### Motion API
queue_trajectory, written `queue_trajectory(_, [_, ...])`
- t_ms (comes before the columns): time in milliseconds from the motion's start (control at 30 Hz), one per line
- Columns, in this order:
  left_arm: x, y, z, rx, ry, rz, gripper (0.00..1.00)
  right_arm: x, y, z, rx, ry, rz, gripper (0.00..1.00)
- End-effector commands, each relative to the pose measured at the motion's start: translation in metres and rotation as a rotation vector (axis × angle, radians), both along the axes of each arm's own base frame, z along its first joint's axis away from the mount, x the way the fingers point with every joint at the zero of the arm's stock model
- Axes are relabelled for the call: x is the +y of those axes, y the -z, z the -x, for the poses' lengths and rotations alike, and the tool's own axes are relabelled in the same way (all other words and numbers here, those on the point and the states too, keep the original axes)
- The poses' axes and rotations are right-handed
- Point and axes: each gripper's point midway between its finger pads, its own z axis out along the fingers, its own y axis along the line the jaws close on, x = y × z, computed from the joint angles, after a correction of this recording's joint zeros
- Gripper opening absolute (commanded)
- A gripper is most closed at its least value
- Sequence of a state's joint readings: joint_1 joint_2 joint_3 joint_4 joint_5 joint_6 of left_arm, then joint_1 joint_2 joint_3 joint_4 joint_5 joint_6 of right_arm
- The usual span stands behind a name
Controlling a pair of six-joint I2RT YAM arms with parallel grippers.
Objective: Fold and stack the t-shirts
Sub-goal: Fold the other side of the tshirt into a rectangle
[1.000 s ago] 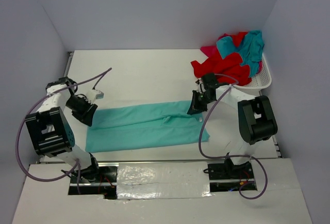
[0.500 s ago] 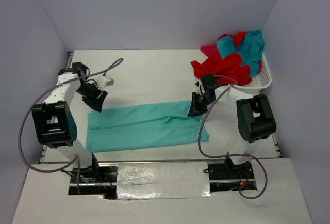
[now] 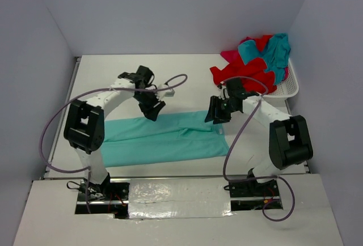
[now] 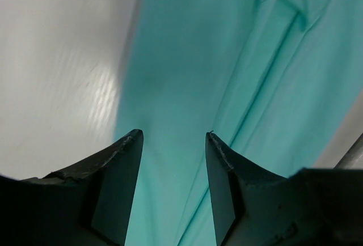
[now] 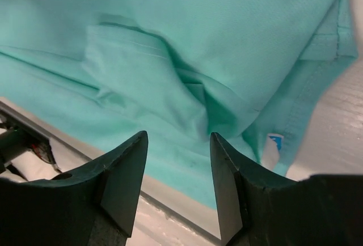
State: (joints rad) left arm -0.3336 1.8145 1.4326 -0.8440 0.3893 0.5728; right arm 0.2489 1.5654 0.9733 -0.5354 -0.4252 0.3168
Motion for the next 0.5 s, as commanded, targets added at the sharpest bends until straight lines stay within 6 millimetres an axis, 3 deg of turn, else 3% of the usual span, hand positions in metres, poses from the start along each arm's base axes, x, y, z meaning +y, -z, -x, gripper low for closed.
queue_trajectory(0, [-0.044,-0.007,-0.018,-0.049,0.008,0.096,0.61,0.008,-0.004,-0.003,-0.036,-0.008,-0.053,0.56])
queue_trajectory(100, [-0.085,-0.018,-0.034,-0.051,-0.012,0.221,0.62,0.009,0.01,-0.002,0.006,-0.003,-0.052,0.55])
queue_trajectory(200, [-0.121,-0.011,-0.035,-0.013,0.007,0.258,0.62,0.004,0.014,-0.008,0.027,0.017,-0.042,0.56])
queue_trajectory(233, [-0.127,0.002,-0.032,0.023,0.01,0.25,0.63,0.005,0.012,-0.01,0.018,0.014,-0.043,0.57])
queue_trajectory(300, [-0.144,0.009,-0.028,0.071,0.009,0.271,0.64,0.003,0.01,-0.014,0.007,0.021,-0.032,0.57])
queue_trajectory(333, [-0.148,0.024,-0.026,0.114,-0.006,0.258,0.64,0.003,0.008,-0.016,0.006,0.022,-0.032,0.57])
queue_trajectory(467, [-0.16,0.04,-0.022,0.214,-0.045,0.267,0.65,0.001,0.015,-0.013,0.022,0.024,-0.025,0.58])
